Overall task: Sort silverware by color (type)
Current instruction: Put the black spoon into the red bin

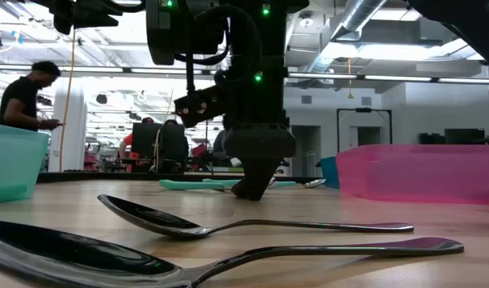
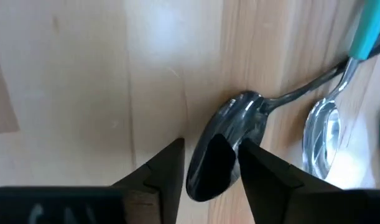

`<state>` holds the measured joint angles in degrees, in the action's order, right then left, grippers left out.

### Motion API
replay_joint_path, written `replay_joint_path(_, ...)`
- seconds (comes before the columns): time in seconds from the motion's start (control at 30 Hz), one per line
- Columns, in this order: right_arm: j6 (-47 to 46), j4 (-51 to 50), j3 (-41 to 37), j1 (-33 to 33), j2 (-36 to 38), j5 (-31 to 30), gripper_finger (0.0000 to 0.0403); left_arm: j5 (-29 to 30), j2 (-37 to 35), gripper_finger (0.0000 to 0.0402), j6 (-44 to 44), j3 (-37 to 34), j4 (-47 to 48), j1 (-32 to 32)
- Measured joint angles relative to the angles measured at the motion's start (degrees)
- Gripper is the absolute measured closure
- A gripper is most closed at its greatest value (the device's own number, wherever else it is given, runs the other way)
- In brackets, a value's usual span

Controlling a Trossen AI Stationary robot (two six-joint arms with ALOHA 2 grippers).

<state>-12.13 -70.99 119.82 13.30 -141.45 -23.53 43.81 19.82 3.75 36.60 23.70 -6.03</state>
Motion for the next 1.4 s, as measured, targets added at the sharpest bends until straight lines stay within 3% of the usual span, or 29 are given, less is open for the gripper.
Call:
replay_joint_path(0.2, -0.5, 0.9, -0.1, 0.3, -0.1, -0.1, 0.0301, 0.0, 0.0, 0.0196, 0.0, 0.0, 0.0, 0.0)
replay_joint_path(0.4, -6.8, 1.4, -0.2, -0.4, -0.4, -4.7, 0.0379, 0.0, 0.0, 0.0196, 0.3, 0.0, 0.0, 0.0)
replay_joint_path(0.93, -8.9, -1.9, 0.5, 2.7, 0.5, -3.2, 0.0379, 0.1, 0.0, 0.0196, 0.6, 0.0, 0.0, 0.0)
replay_joint_path(1.4, -10.3, -11.5, 10.3, 4.5, 5.3, -2.6, 0.0379, 0.1, 0.0, 0.0196, 0.9, 0.0, -0.1, 0.0)
